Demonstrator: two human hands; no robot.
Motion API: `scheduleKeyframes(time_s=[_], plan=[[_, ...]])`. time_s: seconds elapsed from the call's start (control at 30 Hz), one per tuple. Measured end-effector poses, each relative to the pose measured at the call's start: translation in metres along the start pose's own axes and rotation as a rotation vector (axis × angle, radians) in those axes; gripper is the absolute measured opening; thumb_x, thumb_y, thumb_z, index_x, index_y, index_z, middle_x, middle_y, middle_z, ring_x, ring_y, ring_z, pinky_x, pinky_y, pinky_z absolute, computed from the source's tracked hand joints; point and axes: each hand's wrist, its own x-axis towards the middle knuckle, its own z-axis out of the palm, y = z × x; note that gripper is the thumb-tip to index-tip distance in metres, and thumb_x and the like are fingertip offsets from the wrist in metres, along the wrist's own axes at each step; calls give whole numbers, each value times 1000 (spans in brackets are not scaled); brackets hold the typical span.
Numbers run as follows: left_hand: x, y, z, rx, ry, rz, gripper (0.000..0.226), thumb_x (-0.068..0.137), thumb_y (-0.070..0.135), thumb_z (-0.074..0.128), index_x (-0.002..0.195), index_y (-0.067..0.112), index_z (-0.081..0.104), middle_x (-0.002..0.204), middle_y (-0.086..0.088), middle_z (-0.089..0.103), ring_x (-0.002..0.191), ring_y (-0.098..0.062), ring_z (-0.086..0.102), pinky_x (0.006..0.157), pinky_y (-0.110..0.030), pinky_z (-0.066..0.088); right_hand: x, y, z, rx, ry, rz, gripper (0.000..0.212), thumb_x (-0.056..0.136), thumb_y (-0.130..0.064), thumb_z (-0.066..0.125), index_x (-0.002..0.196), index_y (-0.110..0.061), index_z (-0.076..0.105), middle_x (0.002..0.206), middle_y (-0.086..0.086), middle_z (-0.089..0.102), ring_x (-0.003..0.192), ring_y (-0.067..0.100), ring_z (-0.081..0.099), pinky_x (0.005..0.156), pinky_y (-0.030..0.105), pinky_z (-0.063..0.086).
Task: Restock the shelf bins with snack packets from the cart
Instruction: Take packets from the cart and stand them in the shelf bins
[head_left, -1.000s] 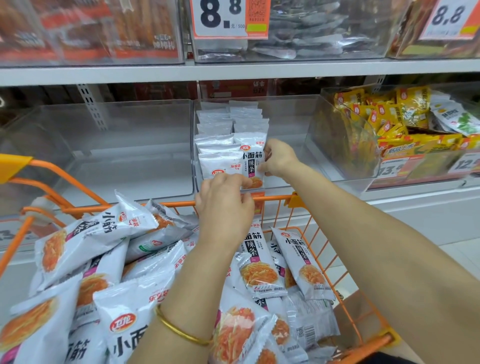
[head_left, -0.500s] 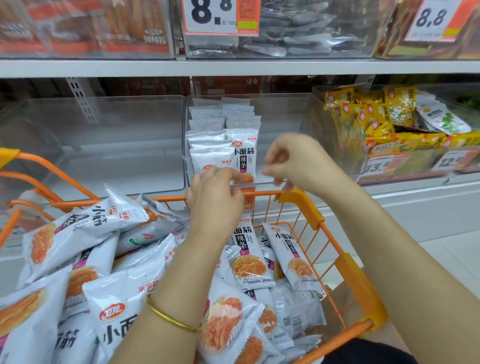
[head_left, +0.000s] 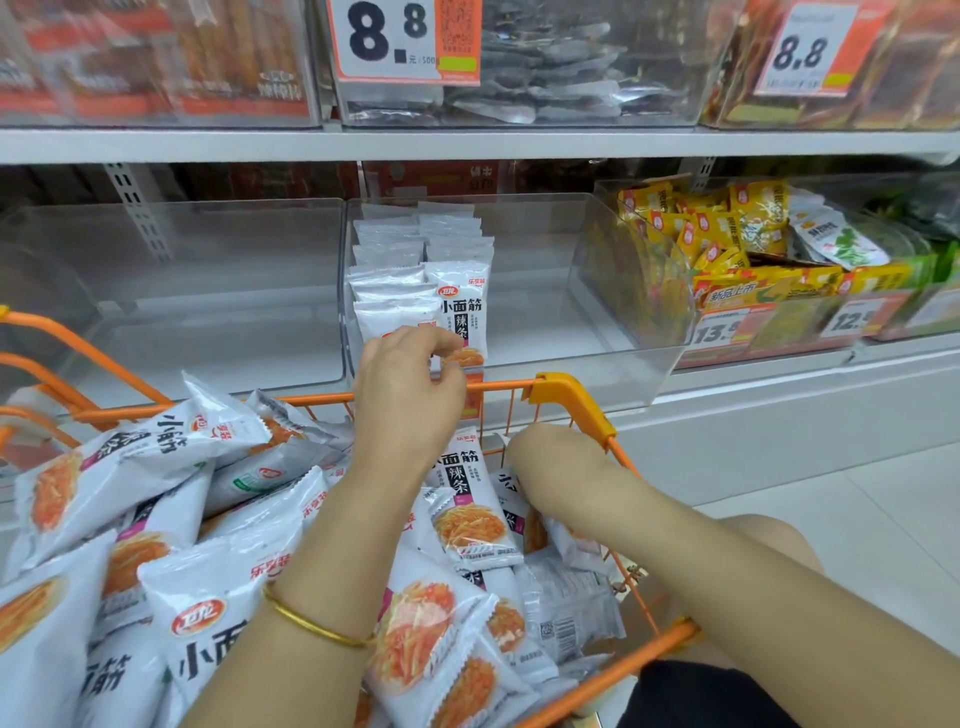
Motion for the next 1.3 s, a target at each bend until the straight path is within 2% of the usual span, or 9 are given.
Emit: scheduleKeyframes(time_s=[0.17, 0.33, 0.47, 0.57, 0.67, 0.77, 0.9, 1.03, 1.3], plan=[[-5, 12, -3, -250, -104, -110, 7, 93, 24, 50, 93, 22, 57, 77, 4, 63, 61, -10, 60, 55, -24, 46, -29, 17, -38, 255, 219, 97, 32, 86, -8, 51, 59, -11, 35, 60, 6, 35, 55, 23, 41, 43, 25, 21], [-8, 19, -5, -483, -354, -237, 39, 91, 50, 46, 92, 12, 55, 85, -13, 64, 71, -25, 68, 53, -36, 57, -60, -2, -54, 241, 523, 34, 38, 96, -26, 43, 63, -16, 24, 74, 9, 49, 75, 33, 47, 45, 30, 19], [-3, 14, -2, -367, -264, -204, 39, 86, 41, 57, 88, 2, 54, 87, -23, 61, 77, -34, 62, 68, -46, 55, -56, 0, -44, 394, 528, -113, 32, 92, -48, 47, 93, -17, 58, 85, 2, 66, 87, 25, 61, 66, 34, 44], [-2, 13, -6, -447, -195, -225, 50, 78, 45, 54, 99, 0, 53, 96, -29, 61, 78, -41, 61, 73, -50, 53, -48, 18, -41, 613, 613, -57, 29, 85, -44, 61, 100, -20, 54, 85, -6, 56, 79, 16, 56, 70, 33, 44], [0, 15, -10, -568, -121, -243, 31, 89, 32, 58, 89, 2, 51, 96, -32, 60, 70, -36, 61, 65, -45, 52, -38, 28, -41, 822, 489, -48, 39, 83, -42, 66, 106, -14, 52, 86, -6, 60, 66, 6, 55, 60, 23, 41], [0, 16, -9, -612, -77, -191, 24, 93, 22, 56, 91, -1, 50, 90, -30, 61, 69, -22, 59, 57, -35, 47, -28, 32, -43, 1140, 306, -137, 25, 85, -23, 67, 91, 0, 61, 55, -3, 58, 39, 2, 45, 39, 13, 33], [1, 11, -7, -414, 21, -109, 13, 94, 21, 51, 107, 19, 55, 97, 11, 60, 84, 6, 56, 76, -15, 46, -9, 52, -65, 1273, 535, -50, 23, 86, -19, 67, 87, 4, 63, 51, 0, 54, 36, 3, 42, 36, 16, 32], [2, -2, -1, -148, 4, -109, 15, 91, 14, 51, 99, 22, 62, 104, 4, 62, 100, -12, 55, 90, -33, 47, 30, 60, -85, 1273, 661, -4, 18, 88, -18, 65, 100, -6, 62, 86, 8, 70, 55, 9, 56, 43, 19, 41], [3, -6, 0, -76, -51, -116, 20, 89, 8, 51, 99, 21, 62, 108, 2, 59, 106, -18, 52, 94, -39, 45, 99, 40, -67, 1037, 297, 72, 14, 87, -9, 65, 97, 1, 61, 96, 20, 70, 69, 26, 69, 59, 31, 60]])
